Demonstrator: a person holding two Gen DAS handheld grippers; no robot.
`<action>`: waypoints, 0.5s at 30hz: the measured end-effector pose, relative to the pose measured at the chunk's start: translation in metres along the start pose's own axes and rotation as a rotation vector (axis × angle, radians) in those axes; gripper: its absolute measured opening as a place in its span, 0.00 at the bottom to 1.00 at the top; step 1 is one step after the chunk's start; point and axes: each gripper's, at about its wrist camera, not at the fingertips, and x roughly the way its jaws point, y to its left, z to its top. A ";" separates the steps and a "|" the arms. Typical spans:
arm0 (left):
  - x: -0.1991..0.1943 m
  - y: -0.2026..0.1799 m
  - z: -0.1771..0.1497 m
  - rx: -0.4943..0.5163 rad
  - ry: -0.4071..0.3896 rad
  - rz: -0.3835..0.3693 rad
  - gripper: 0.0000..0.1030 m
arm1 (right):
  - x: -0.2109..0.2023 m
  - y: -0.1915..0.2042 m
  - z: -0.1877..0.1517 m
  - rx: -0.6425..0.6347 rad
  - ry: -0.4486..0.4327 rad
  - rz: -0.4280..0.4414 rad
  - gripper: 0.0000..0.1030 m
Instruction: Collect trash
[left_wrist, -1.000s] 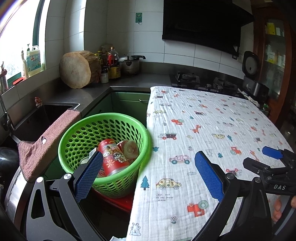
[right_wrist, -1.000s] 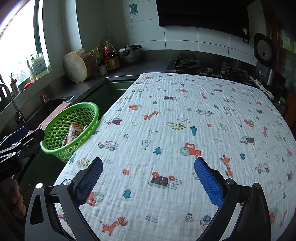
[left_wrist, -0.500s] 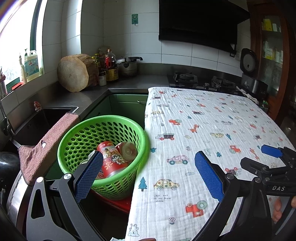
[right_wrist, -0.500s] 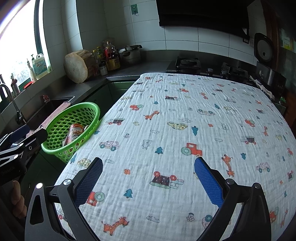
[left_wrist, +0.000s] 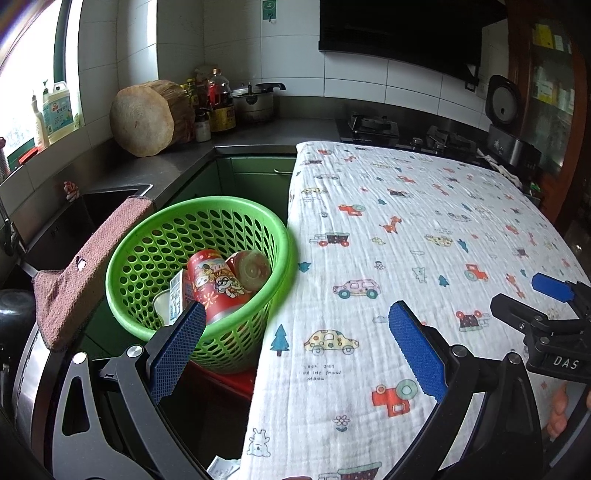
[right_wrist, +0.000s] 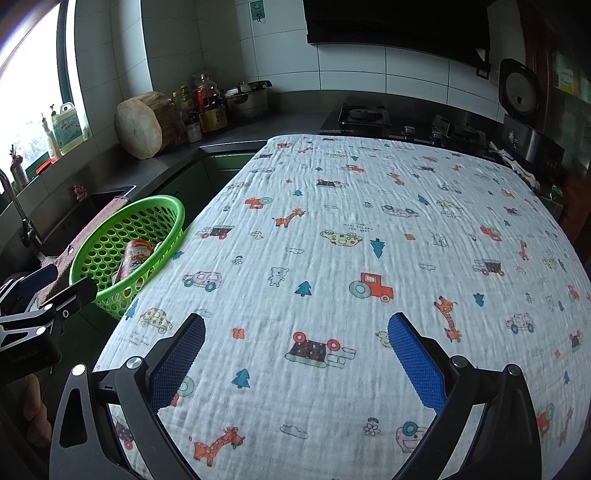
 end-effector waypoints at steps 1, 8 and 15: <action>0.002 0.001 0.000 -0.005 0.012 -0.003 0.95 | 0.000 -0.001 -0.001 0.004 0.001 0.001 0.93; 0.011 0.002 -0.004 -0.027 0.062 -0.028 0.95 | 0.001 -0.002 -0.003 0.004 0.005 0.001 0.93; 0.012 0.000 -0.005 -0.026 0.060 -0.031 0.95 | 0.000 -0.001 -0.002 0.001 0.001 0.006 0.93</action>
